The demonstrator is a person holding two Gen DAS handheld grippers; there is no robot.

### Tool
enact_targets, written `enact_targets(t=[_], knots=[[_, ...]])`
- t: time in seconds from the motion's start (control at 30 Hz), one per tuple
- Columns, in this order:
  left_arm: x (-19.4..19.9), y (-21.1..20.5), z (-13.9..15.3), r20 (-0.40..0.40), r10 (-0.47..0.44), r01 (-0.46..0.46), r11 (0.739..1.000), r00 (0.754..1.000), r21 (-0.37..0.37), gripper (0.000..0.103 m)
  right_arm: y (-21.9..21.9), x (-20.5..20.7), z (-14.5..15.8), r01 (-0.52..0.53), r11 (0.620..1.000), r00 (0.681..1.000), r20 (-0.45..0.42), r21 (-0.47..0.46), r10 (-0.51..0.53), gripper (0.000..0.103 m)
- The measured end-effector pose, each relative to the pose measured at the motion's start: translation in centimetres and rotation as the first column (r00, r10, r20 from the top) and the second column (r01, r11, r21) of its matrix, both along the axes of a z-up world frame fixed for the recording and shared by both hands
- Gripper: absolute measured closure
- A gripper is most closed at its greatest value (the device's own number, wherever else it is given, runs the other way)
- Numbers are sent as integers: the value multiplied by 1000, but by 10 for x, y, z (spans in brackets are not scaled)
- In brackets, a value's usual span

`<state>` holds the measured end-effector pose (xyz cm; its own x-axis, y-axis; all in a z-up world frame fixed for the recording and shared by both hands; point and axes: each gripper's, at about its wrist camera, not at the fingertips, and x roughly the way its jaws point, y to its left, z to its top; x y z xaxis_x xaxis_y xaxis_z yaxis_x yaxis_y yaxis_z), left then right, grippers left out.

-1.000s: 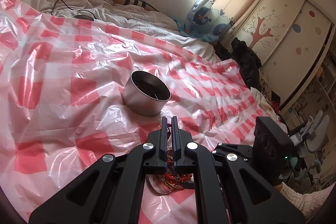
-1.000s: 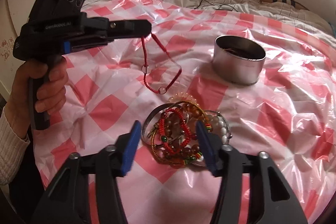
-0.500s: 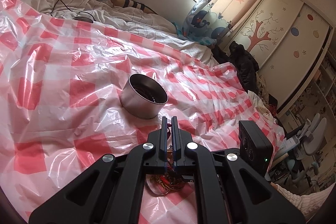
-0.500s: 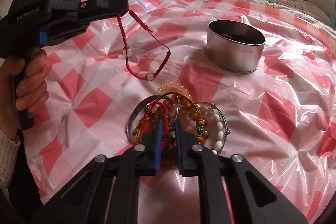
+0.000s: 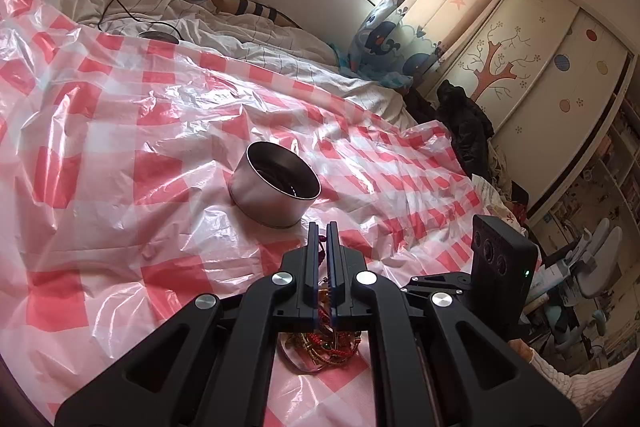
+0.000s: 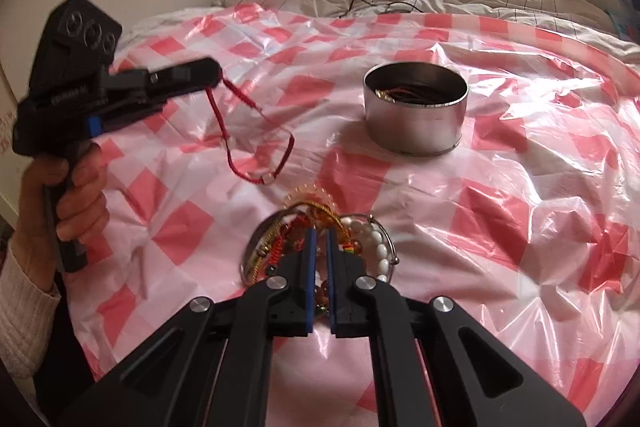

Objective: Organize jewelry
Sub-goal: 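Lift the red necklace with the left tool while the right tool grasps red strings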

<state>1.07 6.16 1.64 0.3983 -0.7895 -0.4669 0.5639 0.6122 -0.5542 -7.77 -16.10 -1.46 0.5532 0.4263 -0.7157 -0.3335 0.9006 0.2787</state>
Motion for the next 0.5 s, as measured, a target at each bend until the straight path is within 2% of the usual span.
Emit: enact_targets(t=[0.1,0.17,0.2,0.23,0.3,0.37,0.4,0.5], knots=[[0,0,0,-2,1,-1,1000,1000,-1,100,0,0,2,-37,999,999,-18,36,37,97],[0,0,1,0,1,-1,1000,1000,0,100,8,0,-3,-65,998,997,-50,10,66,90],[0,0,0,0,0,0,1000,1000,-1,100,12,-1,-4,-65,998,996,-55,-10,64,66],[0,0,1,0,-1,1,1000,1000,-1,100,16,-4,-5,-67,997,997,-45,-35,65,60],[0,0,0,0,0,0,1000,1000,0,100,23,-6,-7,-83,995,996,-36,-61,81,60],[0,-1,0,0,0,0,1000,1000,0,100,26,-5,-12,-82,994,996,-45,-77,79,70],[0,-1,0,0,0,0,1000,1000,0,100,28,-4,-15,-84,992,995,-57,-98,79,79],[0,-1,0,0,1,-1,1000,1000,-1,100,29,-5,-17,-83,988,996,-49,-128,77,90]])
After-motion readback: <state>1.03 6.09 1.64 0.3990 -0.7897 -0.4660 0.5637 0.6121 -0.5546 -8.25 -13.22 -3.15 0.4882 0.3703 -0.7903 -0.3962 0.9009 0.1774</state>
